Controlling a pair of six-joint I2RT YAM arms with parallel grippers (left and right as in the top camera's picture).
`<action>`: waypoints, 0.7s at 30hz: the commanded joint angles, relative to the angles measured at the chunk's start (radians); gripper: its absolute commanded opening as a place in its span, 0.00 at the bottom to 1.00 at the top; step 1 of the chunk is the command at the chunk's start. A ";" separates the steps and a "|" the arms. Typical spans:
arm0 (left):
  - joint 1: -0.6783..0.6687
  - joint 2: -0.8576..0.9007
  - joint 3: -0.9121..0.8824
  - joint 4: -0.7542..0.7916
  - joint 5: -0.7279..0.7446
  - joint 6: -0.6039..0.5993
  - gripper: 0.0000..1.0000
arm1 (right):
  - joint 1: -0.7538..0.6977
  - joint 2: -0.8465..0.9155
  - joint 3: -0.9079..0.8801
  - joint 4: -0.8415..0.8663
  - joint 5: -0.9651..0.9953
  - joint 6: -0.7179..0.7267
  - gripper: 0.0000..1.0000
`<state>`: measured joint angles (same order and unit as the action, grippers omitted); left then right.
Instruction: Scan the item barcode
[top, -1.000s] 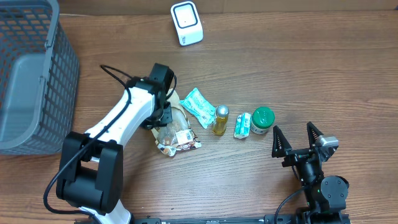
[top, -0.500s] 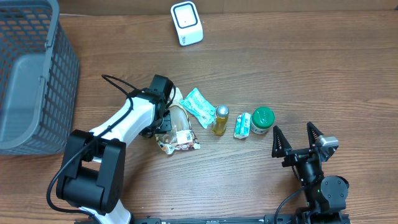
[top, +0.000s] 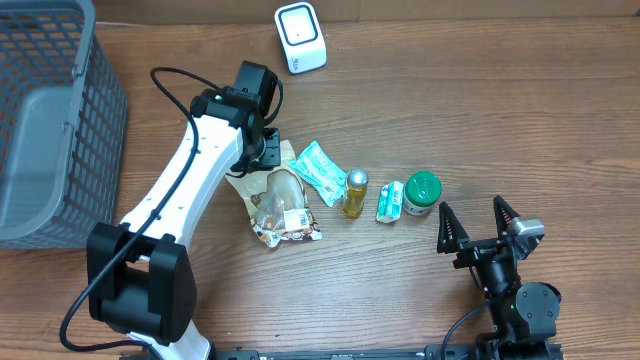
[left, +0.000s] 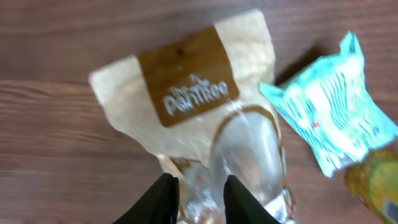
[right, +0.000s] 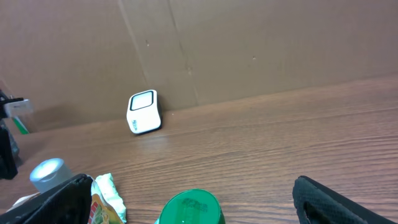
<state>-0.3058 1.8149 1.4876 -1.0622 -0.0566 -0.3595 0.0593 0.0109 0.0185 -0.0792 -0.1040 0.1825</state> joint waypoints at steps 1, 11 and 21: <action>0.003 -0.002 -0.045 0.005 0.074 -0.035 0.26 | -0.005 -0.008 -0.010 0.005 0.006 0.000 1.00; 0.003 -0.002 -0.327 0.246 0.072 -0.057 0.25 | -0.005 -0.008 -0.010 0.004 0.006 0.000 1.00; 0.005 -0.005 -0.349 0.243 0.042 -0.024 0.26 | -0.005 -0.008 -0.010 0.005 0.006 0.000 1.00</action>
<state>-0.3058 1.8149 1.1027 -0.8005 0.0029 -0.3927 0.0593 0.0109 0.0185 -0.0792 -0.1036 0.1829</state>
